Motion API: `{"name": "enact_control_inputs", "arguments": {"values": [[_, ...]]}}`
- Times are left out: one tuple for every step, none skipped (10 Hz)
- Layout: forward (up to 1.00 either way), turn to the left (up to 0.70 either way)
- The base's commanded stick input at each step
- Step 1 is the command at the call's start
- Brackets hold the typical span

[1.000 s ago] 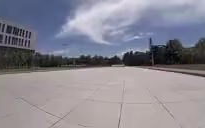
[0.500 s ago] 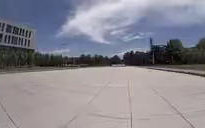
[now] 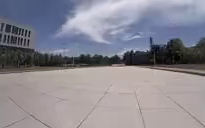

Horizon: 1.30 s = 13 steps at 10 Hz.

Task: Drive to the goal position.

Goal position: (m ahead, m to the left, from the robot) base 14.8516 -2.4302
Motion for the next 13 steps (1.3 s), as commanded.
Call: {"name": "enact_control_inputs", "arguments": {"values": [[1.00,0.00],[1.00,0.00],[1.00,0.00],[1.00,0.00],[1.00,0.00],[1.00,0.00],[1.00,0.00],[1.00,0.00],[1.00,0.00],[1.00,0.00],[1.00,0.00],[1.00,0.00],[1.00,0.00]]}}
